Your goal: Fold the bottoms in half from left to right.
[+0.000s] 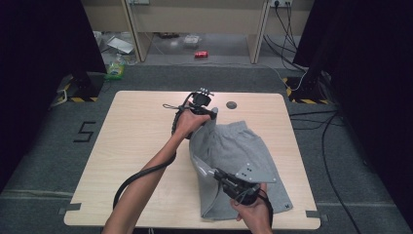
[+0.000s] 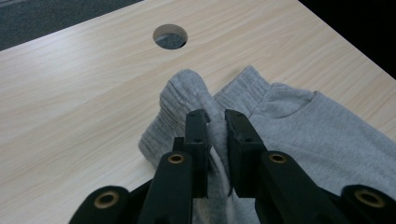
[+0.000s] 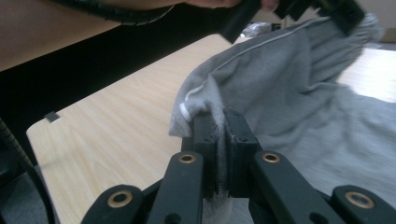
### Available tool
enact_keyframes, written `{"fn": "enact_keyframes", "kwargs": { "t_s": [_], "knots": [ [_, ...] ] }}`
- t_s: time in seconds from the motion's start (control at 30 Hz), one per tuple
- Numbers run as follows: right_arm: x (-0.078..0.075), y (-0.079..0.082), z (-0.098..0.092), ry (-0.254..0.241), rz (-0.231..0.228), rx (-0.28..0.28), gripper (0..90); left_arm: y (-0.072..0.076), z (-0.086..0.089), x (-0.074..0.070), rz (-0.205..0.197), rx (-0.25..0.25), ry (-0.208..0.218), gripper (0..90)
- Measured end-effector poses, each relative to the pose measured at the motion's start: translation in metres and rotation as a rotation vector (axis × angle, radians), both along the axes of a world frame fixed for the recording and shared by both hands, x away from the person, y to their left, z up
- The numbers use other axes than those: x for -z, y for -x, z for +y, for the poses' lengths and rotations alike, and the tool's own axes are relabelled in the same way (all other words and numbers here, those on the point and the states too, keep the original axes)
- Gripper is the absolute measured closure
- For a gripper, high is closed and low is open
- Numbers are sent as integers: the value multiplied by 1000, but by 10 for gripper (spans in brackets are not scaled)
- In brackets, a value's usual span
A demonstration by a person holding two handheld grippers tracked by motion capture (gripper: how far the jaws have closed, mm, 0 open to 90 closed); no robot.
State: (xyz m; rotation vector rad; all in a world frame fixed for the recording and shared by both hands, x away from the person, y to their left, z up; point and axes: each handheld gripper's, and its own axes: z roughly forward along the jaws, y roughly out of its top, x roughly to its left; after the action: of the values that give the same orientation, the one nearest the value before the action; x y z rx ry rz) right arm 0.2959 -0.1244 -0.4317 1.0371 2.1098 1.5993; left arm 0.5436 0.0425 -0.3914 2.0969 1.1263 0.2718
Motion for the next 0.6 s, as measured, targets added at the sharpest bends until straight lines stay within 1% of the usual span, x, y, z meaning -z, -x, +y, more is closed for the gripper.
{"fn": "enact_keyframes", "kwargs": {
  "t_s": [0.03, 0.1, 0.27, 0.37, 0.6],
  "knots": [
    [-1, 2, -7, -6, 2, 13, 859, 0, -4, 0, 0, 1, -2, 795],
    [-4, 4, -17, -21, -9, 34, 859, 0, -10, -1, 0, 6, -5, 795],
    [-10, 11, -43, -34, -40, 101, 861, -1, -23, -3, 6, 4, 7, 794],
    [-8, 15, -58, -43, -34, 140, 861, -2, -30, -3, 18, -2, 33, 794],
    [-2, 29, -87, -46, -42, 210, 861, -4, -49, -5, 24, -3, 63, 792]
  ]
}}
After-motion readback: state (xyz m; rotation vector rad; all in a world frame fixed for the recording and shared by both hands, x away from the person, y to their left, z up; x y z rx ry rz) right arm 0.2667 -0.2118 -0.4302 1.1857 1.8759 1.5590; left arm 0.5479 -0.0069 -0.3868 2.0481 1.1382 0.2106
